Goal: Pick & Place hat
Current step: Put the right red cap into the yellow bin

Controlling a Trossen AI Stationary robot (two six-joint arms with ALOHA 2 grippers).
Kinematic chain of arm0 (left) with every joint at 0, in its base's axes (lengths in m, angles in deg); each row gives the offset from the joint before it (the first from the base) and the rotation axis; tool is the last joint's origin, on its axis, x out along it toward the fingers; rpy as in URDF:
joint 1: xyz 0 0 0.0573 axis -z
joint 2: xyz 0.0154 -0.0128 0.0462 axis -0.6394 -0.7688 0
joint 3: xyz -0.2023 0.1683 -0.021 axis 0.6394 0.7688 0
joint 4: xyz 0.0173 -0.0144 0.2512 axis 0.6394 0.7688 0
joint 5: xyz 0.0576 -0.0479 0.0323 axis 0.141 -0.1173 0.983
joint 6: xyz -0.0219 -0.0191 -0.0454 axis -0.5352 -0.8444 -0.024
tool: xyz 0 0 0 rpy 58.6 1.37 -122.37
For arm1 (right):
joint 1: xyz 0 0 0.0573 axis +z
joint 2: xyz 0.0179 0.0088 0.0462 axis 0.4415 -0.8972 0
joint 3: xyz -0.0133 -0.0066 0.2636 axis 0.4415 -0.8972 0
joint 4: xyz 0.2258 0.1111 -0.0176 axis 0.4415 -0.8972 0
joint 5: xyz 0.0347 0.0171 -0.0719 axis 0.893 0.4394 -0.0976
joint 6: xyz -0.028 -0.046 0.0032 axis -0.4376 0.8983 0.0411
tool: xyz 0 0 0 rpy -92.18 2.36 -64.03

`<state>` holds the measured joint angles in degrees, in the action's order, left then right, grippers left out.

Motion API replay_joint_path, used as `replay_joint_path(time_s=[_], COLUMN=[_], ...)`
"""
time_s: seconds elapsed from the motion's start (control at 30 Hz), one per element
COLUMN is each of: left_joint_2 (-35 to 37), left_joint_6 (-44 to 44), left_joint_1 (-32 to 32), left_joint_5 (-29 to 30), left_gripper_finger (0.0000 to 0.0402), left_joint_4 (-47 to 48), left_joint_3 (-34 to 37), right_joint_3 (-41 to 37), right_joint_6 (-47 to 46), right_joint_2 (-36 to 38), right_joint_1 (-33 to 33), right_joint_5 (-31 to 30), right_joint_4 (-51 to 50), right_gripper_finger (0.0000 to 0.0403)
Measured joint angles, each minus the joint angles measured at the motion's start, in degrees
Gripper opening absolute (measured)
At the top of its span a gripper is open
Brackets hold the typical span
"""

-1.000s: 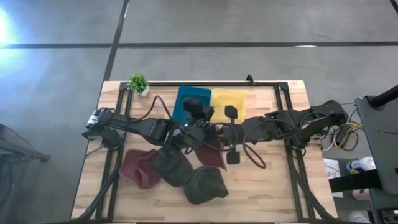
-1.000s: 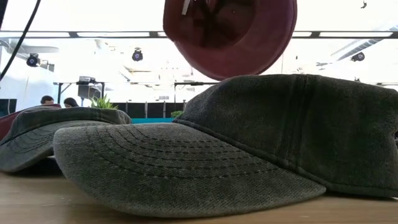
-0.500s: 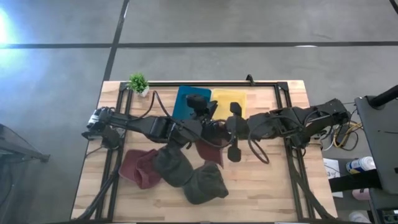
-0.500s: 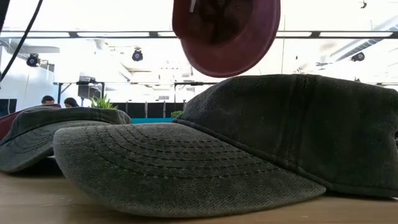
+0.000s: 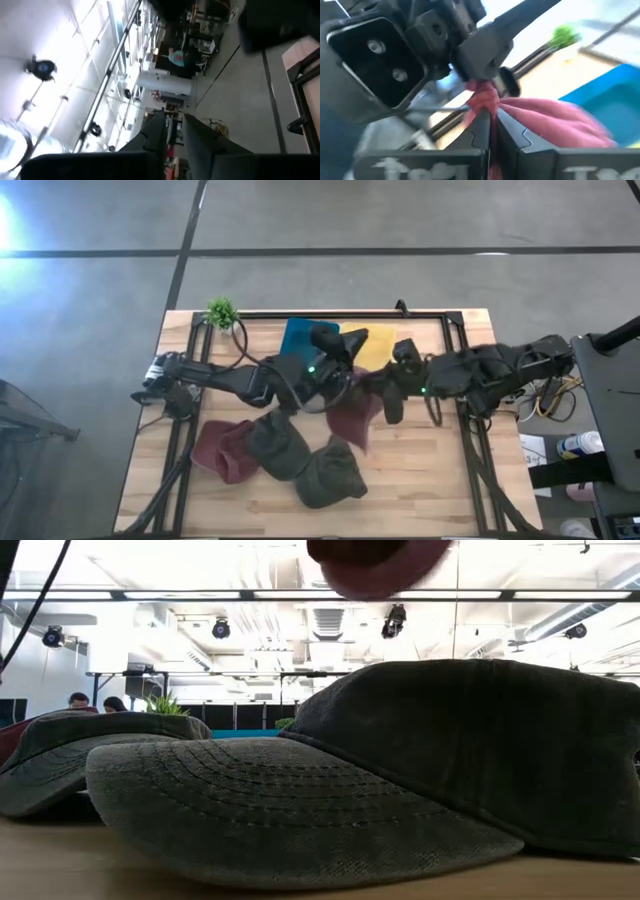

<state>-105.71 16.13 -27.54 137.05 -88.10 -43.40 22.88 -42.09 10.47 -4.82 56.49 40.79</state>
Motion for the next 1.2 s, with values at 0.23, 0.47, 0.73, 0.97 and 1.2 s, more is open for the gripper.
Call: replay_joint_path(time_s=[0.23,0.47,0.73,0.97,1.2], left_joint_2=[0.7,0.9,1.3,1.3,1.3], left_joint_6=[-1.1,-2.7,-5.5,-5.6,-5.6], left_joint_1=[4.1,3.8,3.8,4.4,6.3], left_joint_5=[1.5,2.5,1.5,1.4,1.2], left_gripper_finger=[0.0053,0.0080,0.0108,0.0120,0.0120], left_joint_4=[-0.5,-1.2,-1.7,-0.9,-0.2], left_joint_3=[3.5,6.6,7.1,7.2,7.2], right_joint_3=[-0.1,-1.2,-1.3,-1.0,-1.2], right_joint_6=[0.0,1.0,8.7,13.0,18.6], right_joint_2=[3.4,1.2,-1.3,-2.5,-1.8], right_joint_1=[-1.0,-2.1,-1.7,-1.9,-1.7], right_joint_5=[-19.8,-13.2,0.3,8.5,8.9], right_joint_4=[-12.9,-11.9,-10.3,-9.9,-10.7], right_gripper_finger=[0.0010,0.0011,0.0013,0.0048,0.0131])
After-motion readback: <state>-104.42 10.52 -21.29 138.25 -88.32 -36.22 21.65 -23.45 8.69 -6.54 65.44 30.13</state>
